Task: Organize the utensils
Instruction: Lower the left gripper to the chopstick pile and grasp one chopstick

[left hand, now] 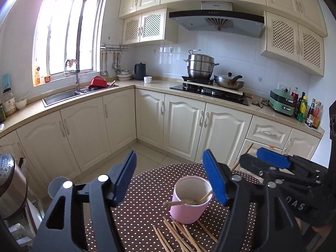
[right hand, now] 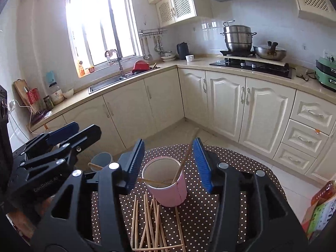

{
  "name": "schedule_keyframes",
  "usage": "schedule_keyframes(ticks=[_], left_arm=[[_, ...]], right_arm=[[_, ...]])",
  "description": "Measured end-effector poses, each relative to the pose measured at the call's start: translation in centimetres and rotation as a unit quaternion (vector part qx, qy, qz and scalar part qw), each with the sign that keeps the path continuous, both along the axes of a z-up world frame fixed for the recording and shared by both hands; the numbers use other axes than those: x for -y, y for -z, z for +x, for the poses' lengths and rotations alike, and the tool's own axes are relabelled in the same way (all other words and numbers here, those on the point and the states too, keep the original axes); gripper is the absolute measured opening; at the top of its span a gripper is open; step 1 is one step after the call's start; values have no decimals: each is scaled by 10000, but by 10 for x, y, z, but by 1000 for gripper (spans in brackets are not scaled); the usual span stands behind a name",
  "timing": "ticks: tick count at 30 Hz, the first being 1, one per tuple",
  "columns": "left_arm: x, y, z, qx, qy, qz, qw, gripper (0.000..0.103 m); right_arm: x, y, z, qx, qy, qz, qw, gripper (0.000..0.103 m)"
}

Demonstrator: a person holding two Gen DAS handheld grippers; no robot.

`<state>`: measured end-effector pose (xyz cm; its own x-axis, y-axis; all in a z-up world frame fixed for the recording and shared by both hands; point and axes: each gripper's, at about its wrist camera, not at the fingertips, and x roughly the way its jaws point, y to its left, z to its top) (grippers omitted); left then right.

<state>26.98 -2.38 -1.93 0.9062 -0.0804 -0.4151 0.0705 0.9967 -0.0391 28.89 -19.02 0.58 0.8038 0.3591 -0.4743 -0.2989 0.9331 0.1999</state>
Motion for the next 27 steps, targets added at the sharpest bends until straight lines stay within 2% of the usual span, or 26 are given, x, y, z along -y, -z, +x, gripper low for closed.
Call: schedule_keyframes(ticks=[5, 11, 17, 23, 27], left_arm=[[-7, 3, -21, 17, -78, 156, 9998, 66], [-13, 20, -48, -116, -80, 443, 9989, 67], [-7, 61, -59, -698, 396, 646, 9947, 67], [21, 110, -61, -1169, 945, 934, 9842, 67], [45, 141, -60, -1488, 1351, 1248, 9716, 67]], right_arm=[[6, 1, -14, 47, 30, 2, 10000, 51], [15, 20, -35, -73, -3, -12, 10000, 52], [19, 51, -54, -357, -74, -110, 9993, 52], [29, 87, -71, -673, 27, -127, 9976, 53], [37, 109, -78, -956, 59, -64, 9954, 54]])
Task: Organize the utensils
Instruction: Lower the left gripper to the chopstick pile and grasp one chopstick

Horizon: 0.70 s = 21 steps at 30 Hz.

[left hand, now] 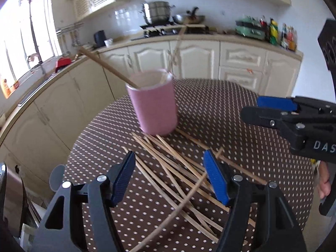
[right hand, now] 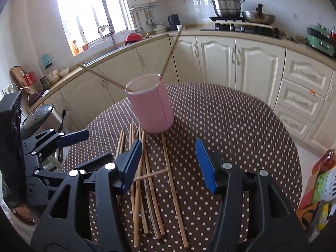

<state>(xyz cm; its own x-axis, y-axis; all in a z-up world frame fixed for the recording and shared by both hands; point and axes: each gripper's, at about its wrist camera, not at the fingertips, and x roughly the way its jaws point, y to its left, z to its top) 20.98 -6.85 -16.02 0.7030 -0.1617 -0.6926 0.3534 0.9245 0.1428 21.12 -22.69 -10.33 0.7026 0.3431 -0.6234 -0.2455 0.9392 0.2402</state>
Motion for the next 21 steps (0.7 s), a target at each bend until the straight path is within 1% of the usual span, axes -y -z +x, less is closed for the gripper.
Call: schedule_keyframes(ticks=[1, 2, 3, 5, 6, 10, 13, 15, 16, 17, 18, 21], left_arm=[[6, 5, 1, -43, 54, 58, 10000, 67], [11, 11, 2, -89, 98, 129, 9998, 62], [15, 16, 3, -119, 106, 205, 9997, 54], [21, 25, 6, -284, 185, 229, 9992, 50], [24, 30, 7, -352, 219, 253, 9988, 49], [31, 42, 6, -490, 314, 354, 9977, 45], [31, 46, 10, -605, 347, 315, 9971, 36], [31, 50, 13, -704, 355, 281, 9965, 23], [31, 52, 15, -738, 356, 284, 9962, 20], [31, 53, 16, -767, 354, 291, 9960, 15], [31, 55, 16, -806, 357, 289, 9957, 13], [30, 57, 19, -842, 377, 208, 9955, 13]], right_arm=[[1, 5, -1, -65, -1, 16, 10000, 54], [2, 9, -3, -103, 1, 23, 9999, 54], [3, 14, -4, -149, 10, 29, 9999, 54], [7, 21, -5, -243, 32, 81, 9997, 54], [8, 24, -6, -280, 41, 102, 9995, 54], [9, 34, -8, -396, 35, 132, 9991, 54], [9, 39, -9, -436, 15, 143, 9989, 55], [10, 40, -8, -460, 15, 152, 9988, 55], [10, 41, -7, -481, 13, 166, 9987, 55], [10, 42, -6, -496, 13, 176, 9986, 55], [10, 43, -5, -509, 9, 186, 9985, 55], [10, 45, -4, -542, 5, 185, 9984, 56]])
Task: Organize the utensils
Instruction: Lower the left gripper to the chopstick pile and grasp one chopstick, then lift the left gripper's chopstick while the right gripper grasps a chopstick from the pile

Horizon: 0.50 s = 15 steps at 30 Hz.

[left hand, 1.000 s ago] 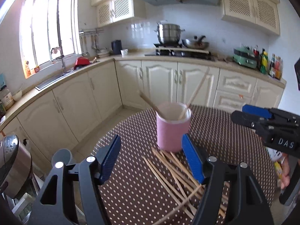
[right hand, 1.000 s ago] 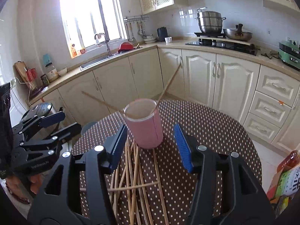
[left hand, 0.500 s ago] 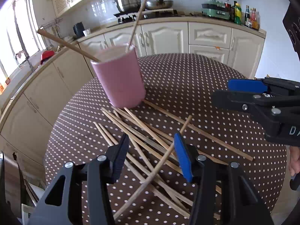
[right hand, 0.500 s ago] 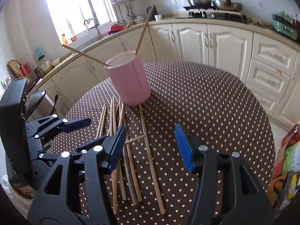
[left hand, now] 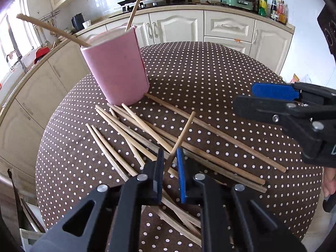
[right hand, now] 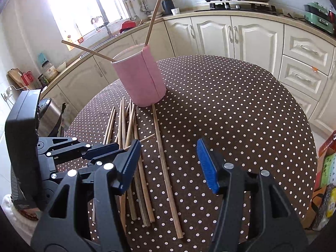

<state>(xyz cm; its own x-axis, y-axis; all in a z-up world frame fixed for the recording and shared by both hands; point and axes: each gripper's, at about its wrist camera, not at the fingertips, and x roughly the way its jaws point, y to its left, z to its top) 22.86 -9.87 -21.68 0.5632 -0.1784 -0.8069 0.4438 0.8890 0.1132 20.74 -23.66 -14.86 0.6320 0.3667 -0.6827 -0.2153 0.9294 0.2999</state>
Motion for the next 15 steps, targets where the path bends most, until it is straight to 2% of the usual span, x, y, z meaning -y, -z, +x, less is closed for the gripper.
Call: schedule_keyframes(ticks=[4, 11, 15], left_arm=[[-3, 0, 2, -70, -6, -99, 9999, 12], [-5, -2, 6, -236, 70, -57, 9997, 12], [-7, -2, 12, -308, -28, -137, 9994, 7]], right_arm=[[-3, 3, 4, -50, -28, -15, 10000, 56], [-8, 4, 12, -104, -69, -9, 9999, 56], [-11, 4, 16, -130, -91, -25, 9999, 56]])
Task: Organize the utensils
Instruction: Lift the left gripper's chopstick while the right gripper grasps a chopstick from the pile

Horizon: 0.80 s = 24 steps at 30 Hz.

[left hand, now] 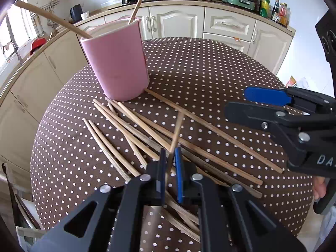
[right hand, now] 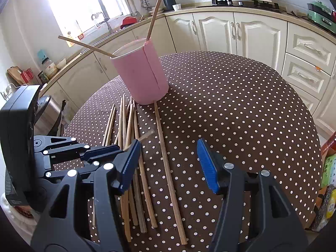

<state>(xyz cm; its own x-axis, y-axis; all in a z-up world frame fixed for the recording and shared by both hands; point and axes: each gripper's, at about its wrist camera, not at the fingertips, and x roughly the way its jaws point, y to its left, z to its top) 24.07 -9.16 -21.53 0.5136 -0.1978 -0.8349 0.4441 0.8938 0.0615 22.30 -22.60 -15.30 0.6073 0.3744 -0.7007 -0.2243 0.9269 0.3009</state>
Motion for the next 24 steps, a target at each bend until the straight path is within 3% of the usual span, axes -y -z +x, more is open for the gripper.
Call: schedule_keyframes(ticks=[9, 16, 20, 24], left_arm=[[-28, -11, 11, 64, -360, -332, 9988, 6], [-65, -30, 21, 287, -1027, -507, 9930, 6], [-89, -34, 30, 286, -1427, -590, 9876, 6], [-102, -35, 39, 253, -1616, -663, 9843, 6]], right_arm=[[-12, 7, 20, -175, -152, -180, 9996, 56], [-45, 13, 48, -305, -459, -690, 9961, 55], [-63, 19, 67, -430, -616, -980, 9923, 36], [-77, 25, 80, -621, -800, -1262, 9868, 31]])
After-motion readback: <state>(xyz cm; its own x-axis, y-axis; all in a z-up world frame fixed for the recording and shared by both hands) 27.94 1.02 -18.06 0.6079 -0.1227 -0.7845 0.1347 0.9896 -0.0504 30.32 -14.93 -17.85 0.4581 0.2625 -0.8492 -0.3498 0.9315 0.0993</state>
